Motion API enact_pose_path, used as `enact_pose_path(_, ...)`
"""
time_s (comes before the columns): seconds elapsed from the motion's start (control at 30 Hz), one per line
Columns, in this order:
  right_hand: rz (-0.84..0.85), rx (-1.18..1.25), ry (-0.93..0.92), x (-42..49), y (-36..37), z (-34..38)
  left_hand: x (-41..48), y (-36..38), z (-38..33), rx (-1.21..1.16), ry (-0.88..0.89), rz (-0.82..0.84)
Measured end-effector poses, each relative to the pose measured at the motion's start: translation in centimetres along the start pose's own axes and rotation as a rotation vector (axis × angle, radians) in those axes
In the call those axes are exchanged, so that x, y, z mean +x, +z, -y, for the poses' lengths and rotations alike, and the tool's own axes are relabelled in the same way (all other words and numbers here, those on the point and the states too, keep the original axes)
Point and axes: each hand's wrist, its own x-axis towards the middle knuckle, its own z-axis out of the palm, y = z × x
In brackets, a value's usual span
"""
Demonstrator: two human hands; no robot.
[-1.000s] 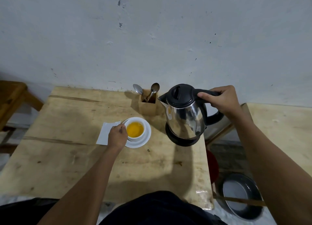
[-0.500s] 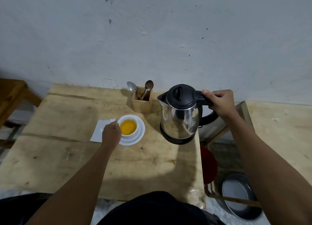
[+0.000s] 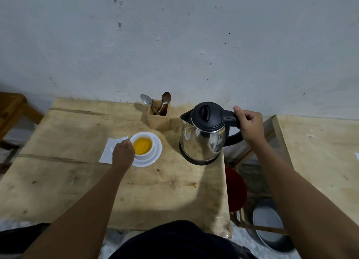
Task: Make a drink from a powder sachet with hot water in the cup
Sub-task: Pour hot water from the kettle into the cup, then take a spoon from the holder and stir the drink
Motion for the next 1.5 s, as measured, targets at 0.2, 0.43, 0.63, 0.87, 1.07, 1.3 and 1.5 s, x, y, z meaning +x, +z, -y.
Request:
enact_pose_path(0.2, -0.151, -0.330, -0.034, -1.5, 1.4, 1.5, -0.4, -0.4, -0.2, -0.028, 0.031, 0.012)
enact_pose_path(0.43, -0.155, -0.545, -0.119, -1.8, 4.8, 6.7, -0.1, -1.2, 0.0, -0.103, -0.032, 0.082)
enact_pose_path(0.63, 0.035, -0.566, -0.333, -1.3, 12.4, 11.3, 1.9, -2.6, 1.7, -0.156, -0.089, 0.280)
enact_pose_path(0.87, 0.460, -0.761, -0.122, 2.8, 21.3, 11.6, 3.4, -4.7, 1.4, -0.079, -0.087, 0.469)
enact_pose_path(1.07, 0.510, -0.877, 0.177, 4.7, 26.2, 7.7, 4.6, -5.1, 1.7, -0.133, -0.127, 0.548)
enact_pose_path(1.3, 0.437, -0.954, 0.309, 5.2, 29.3, 6.1, 5.0, -4.8, 1.7, -0.126, -0.104, 0.602)
enact_pose_path(1.5, 0.351, -0.924, 0.342, 5.3, 29.8, 5.9, 5.3, -4.7, 2.0, -0.109, -0.073, 0.600)
